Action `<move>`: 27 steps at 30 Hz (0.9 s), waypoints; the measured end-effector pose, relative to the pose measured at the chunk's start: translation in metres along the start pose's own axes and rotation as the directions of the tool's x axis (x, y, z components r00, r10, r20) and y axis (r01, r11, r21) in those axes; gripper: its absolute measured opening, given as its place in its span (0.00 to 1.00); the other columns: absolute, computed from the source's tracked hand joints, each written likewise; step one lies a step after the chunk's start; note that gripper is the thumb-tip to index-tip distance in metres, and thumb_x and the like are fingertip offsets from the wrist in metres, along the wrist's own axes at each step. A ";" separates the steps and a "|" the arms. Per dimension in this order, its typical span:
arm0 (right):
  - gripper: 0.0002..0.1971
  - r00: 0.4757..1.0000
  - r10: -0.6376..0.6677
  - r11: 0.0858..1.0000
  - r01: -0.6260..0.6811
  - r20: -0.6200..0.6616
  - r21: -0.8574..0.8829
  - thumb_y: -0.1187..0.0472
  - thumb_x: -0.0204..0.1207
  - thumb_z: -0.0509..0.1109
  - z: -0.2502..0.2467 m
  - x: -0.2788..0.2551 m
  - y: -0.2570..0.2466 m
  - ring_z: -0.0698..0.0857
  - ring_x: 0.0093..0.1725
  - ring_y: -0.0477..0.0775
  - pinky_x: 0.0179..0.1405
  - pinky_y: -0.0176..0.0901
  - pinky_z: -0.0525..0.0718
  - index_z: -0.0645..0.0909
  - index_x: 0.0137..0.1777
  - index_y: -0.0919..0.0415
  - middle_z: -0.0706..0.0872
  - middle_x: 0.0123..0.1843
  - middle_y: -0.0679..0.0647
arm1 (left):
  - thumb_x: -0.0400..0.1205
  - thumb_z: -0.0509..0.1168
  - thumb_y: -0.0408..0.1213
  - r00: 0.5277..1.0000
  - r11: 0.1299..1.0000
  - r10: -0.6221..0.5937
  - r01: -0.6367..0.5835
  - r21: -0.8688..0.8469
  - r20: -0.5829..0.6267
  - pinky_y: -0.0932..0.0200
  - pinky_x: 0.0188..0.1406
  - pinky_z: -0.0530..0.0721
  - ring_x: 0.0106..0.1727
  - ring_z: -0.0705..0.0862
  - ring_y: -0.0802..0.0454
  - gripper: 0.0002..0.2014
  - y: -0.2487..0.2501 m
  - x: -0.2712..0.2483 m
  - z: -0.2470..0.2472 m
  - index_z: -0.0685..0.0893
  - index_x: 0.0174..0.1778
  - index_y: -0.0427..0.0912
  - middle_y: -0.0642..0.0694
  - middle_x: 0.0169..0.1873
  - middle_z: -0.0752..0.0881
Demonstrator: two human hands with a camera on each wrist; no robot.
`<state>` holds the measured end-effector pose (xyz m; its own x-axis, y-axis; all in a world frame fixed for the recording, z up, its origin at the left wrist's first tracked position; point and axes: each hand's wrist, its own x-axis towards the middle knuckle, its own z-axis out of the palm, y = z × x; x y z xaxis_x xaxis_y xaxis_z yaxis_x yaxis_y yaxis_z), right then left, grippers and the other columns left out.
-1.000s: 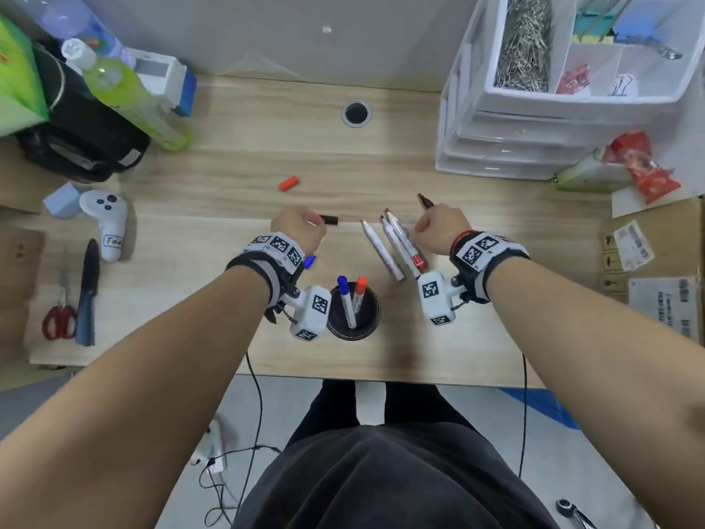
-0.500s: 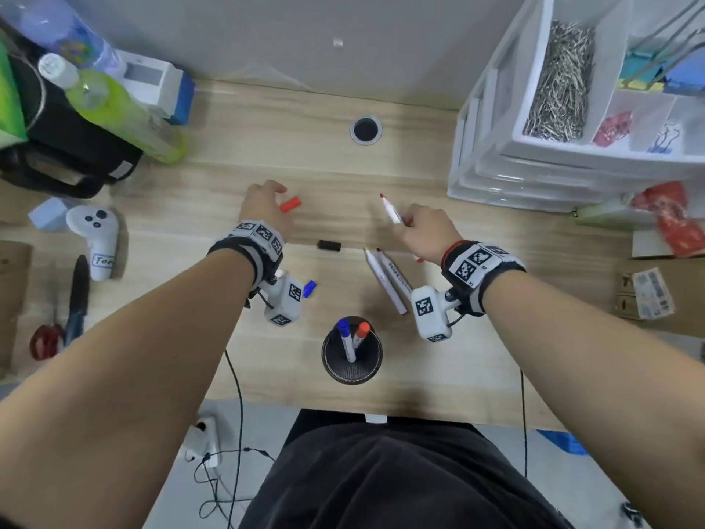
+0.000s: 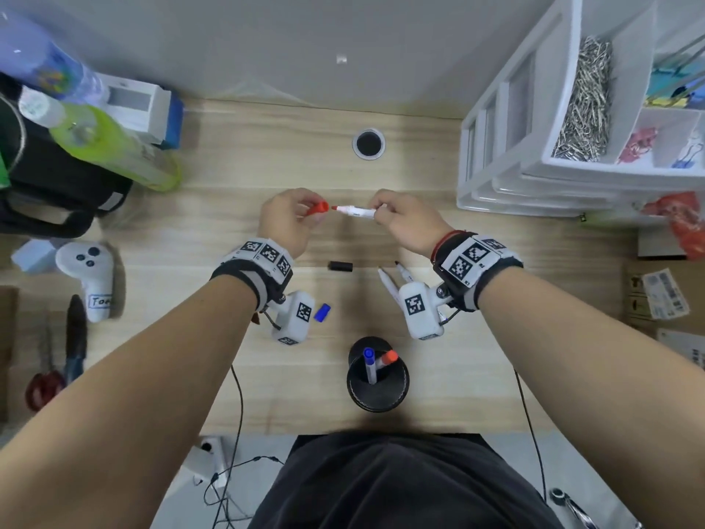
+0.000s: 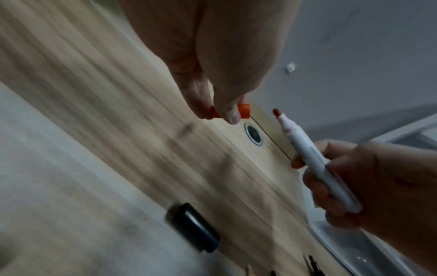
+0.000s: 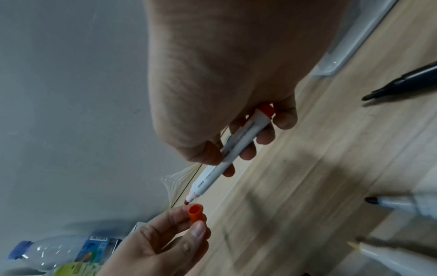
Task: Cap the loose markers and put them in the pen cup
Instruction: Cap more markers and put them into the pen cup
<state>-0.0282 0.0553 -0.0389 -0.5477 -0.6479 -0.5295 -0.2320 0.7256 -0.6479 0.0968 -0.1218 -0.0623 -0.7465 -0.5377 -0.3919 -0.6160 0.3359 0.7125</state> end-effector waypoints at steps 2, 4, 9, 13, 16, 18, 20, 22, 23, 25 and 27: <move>0.06 1.000 -0.009 1.000 0.009 -0.012 -0.018 0.56 0.79 0.60 -0.002 0.002 -0.004 0.77 0.35 0.53 0.36 0.48 0.71 0.79 0.45 0.46 0.77 0.29 0.45 | 0.77 0.73 0.30 1.000 0.999 0.020 -0.020 -0.033 0.016 0.72 0.40 0.80 0.43 0.86 0.57 0.10 0.004 -0.003 0.000 0.87 0.46 0.51 0.50 0.45 0.88; 0.07 1.000 -0.009 0.998 0.008 -0.021 -0.054 0.55 0.79 0.60 -0.004 0.002 -0.007 0.78 0.38 0.54 0.34 0.46 0.70 0.80 0.48 0.48 0.78 0.31 0.45 | 0.77 0.73 0.30 0.999 0.998 0.044 -0.043 -0.042 0.024 0.76 0.39 0.80 0.43 0.86 0.55 0.09 0.008 -0.005 0.000 0.88 0.47 0.49 0.48 0.46 0.89; 0.09 0.999 -0.023 0.993 0.020 -0.026 -0.114 0.56 0.80 0.61 -0.005 -0.003 -0.012 0.79 0.42 0.56 0.37 0.47 0.71 0.83 0.52 0.52 0.78 0.33 0.45 | 0.77 0.73 0.30 0.995 0.995 0.098 -0.099 0.013 0.034 0.81 0.40 0.77 0.46 0.88 0.54 0.09 0.012 -0.013 -0.003 0.88 0.49 0.47 0.48 0.49 0.89; 0.08 0.998 -0.030 0.994 0.025 -0.047 -0.106 0.57 0.80 0.61 -0.006 -0.009 -0.011 0.78 0.41 0.57 0.38 0.46 0.69 0.82 0.51 0.51 0.78 0.33 0.45 | 0.77 0.73 0.30 0.994 0.993 0.110 -0.111 0.036 0.021 0.66 0.48 0.83 0.48 0.88 0.53 0.09 0.015 -0.022 -0.007 0.88 0.51 0.47 0.48 0.50 0.88; 0.10 0.999 -0.034 0.987 0.033 -0.009 -0.155 0.55 0.80 0.60 -0.006 -0.016 -0.014 0.80 0.43 0.59 0.39 0.49 0.74 0.82 0.52 0.51 0.80 0.37 0.49 | 0.77 0.74 0.31 0.991 0.989 0.133 -0.134 0.054 0.025 0.66 0.49 0.82 0.48 0.87 0.54 0.09 0.018 -0.029 -0.008 0.89 0.49 0.48 0.49 0.50 0.87; 0.11 0.999 -0.050 0.978 0.049 0.001 -0.202 0.55 0.80 0.59 -0.007 -0.021 -0.019 0.81 0.46 0.60 0.44 0.52 0.79 0.83 0.55 0.52 0.82 0.42 0.52 | 0.76 0.75 0.31 0.987 0.985 0.154 -0.156 0.077 0.033 0.65 0.50 0.81 0.48 0.86 0.54 0.09 0.023 -0.034 -0.009 0.89 0.49 0.48 0.49 0.50 0.86; 0.13 0.998 -0.063 0.962 0.065 0.015 -0.266 0.55 0.81 0.58 -0.009 -0.027 -0.023 0.81 0.48 0.60 0.45 0.52 0.79 0.83 0.57 0.53 0.82 0.45 0.52 | 0.76 0.75 0.31 0.987 0.983 0.156 -0.160 0.087 0.046 0.64 0.52 0.81 0.47 0.85 0.54 0.11 0.028 -0.040 -0.010 0.89 0.52 0.48 0.49 0.48 0.87; 0.14 0.998 -0.039 0.935 0.057 0.057 -0.350 0.52 0.83 0.56 -0.012 -0.032 -0.028 0.81 0.48 0.60 0.39 0.49 0.74 0.82 0.53 0.55 0.82 0.43 0.52 | 0.74 0.78 0.32 0.988 0.988 0.141 -0.144 0.058 0.056 0.66 0.51 0.83 0.42 0.85 0.55 0.16 0.034 -0.045 -0.012 0.87 0.56 0.48 0.51 0.43 0.88; 0.16 0.996 -0.014 0.917 0.048 0.088 -0.395 0.48 0.84 0.53 -0.013 -0.035 -0.031 0.81 0.48 0.60 0.37 0.48 0.73 0.81 0.49 0.55 0.83 0.43 0.52 | 0.72 0.79 0.33 0.988 0.989 0.140 -0.142 0.044 0.061 0.69 0.49 0.83 0.40 0.85 0.55 0.18 0.038 -0.046 -0.013 0.85 0.57 0.47 0.52 0.40 0.88; 0.28 0.987 0.043 0.893 0.030 0.152 -0.450 0.36 0.84 0.47 -0.017 -0.041 -0.034 0.81 0.48 0.59 0.44 0.51 0.77 0.80 0.46 0.55 0.84 0.45 0.53 | 0.69 0.81 0.34 0.984 0.987 0.159 -0.161 0.026 0.075 0.73 0.44 0.83 0.37 0.85 0.56 0.22 0.046 -0.052 -0.016 0.83 0.57 0.47 0.52 0.38 0.88; 0.36 0.980 0.085 0.887 0.009 0.182 -0.462 0.27 0.80 0.40 -0.020 -0.046 -0.035 0.81 0.51 0.59 0.55 0.56 0.79 0.79 0.47 0.56 0.84 0.48 0.53 | 0.67 0.83 0.34 0.980 0.983 0.182 -0.183 0.004 0.081 0.74 0.42 0.83 0.37 0.86 0.55 0.23 0.052 -0.056 -0.016 0.83 0.56 0.47 0.52 0.38 0.88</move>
<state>-0.0105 0.0648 0.0189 -0.4096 -0.6154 -0.6735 -0.5822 0.7447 -0.3264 0.1102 -0.0869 0.0063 -0.8642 -0.4031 -0.3011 -0.4697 0.4315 0.7702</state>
